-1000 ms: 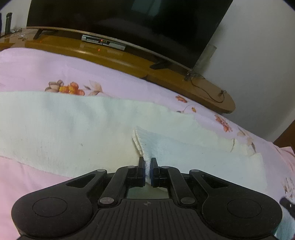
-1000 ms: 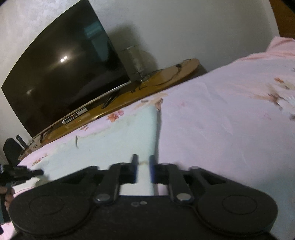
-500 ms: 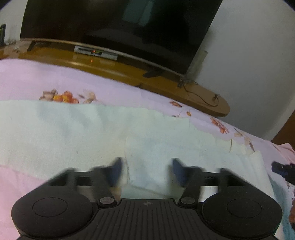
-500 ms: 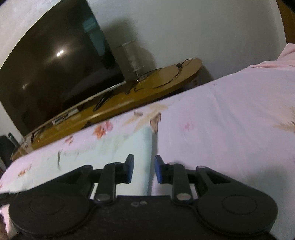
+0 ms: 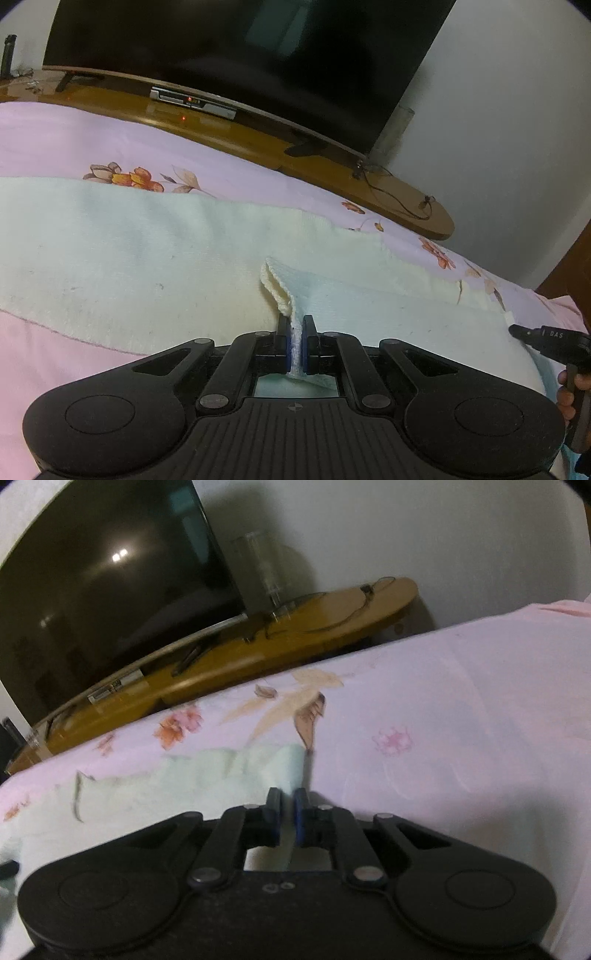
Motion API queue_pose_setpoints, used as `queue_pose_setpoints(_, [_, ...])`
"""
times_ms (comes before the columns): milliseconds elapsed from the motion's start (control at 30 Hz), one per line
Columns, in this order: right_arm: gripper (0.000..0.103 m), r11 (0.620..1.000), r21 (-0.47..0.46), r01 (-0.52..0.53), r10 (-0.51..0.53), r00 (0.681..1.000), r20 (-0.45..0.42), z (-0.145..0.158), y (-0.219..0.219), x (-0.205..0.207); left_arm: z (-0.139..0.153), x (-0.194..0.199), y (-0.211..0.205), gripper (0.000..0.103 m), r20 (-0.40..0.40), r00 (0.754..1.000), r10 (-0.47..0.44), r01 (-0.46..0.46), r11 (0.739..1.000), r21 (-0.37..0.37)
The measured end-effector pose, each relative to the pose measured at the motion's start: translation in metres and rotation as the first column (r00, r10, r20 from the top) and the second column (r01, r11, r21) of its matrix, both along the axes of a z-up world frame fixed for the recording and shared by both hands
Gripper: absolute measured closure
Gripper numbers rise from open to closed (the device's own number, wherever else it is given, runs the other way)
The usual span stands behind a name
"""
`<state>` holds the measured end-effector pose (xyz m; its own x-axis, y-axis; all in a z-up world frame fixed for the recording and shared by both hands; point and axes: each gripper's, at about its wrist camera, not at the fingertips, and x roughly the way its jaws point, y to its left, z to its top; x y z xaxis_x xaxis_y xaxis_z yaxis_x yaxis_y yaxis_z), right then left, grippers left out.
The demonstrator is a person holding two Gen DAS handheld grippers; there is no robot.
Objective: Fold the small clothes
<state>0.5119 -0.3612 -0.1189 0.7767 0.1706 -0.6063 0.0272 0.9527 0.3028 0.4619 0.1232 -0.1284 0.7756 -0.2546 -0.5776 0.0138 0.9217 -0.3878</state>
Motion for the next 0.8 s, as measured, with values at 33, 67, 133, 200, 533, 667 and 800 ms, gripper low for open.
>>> queue_pose_setpoints(33, [0.095,1.000,0.000,0.004,-0.004,1.000,0.002,0.001,0.000,0.002,0.000,-0.002,0.000,0.098,-0.001,1.000,0.000,0.000,1.000,-0.002])
queue_pose_setpoints(67, [0.095,1.000,-0.001,0.005,-0.005,1.000,0.002,0.002,-0.001,0.002,-0.001,-0.003,0.000,0.098,-0.001,1.000,-0.004,0.004,1.000,0.003])
queue_pose_setpoints(133, [0.095,1.000,0.004,0.001,-0.001,1.000,0.000,0.002,-0.003,0.001,-0.001,-0.004,0.000,0.098,0.003,1.000,-0.024,0.023,1.000,0.016])
queue_pose_setpoints(200, [0.088,1.000,-0.009,0.007,-0.007,1.000,0.004,0.006,-0.004,0.003,0.005,-0.005,0.006,0.093,0.005,1.000,-0.015,0.015,1.000,0.000])
queue_pose_setpoints(533, [0.089,0.996,-0.091,-0.003,0.005,1.000,0.020,0.008,0.005,0.018,0.009,0.042,-0.040,0.089,-0.059,0.995,-0.079,0.086,0.986,0.144])
queue_pose_setpoints(667, [0.087,0.995,-0.098,0.010,-0.008,1.000,0.028,0.023,0.006,0.007,0.014,0.032,-0.038,0.088,-0.016,0.999,-0.044,0.046,0.985,0.165])
queue_pose_setpoints(800, [0.087,0.967,-0.207,-0.148,0.155,0.988,0.017,0.025,0.032,-0.031,0.006,0.022,-0.040,0.073,0.006,0.997,-0.073,0.070,0.975,0.209])
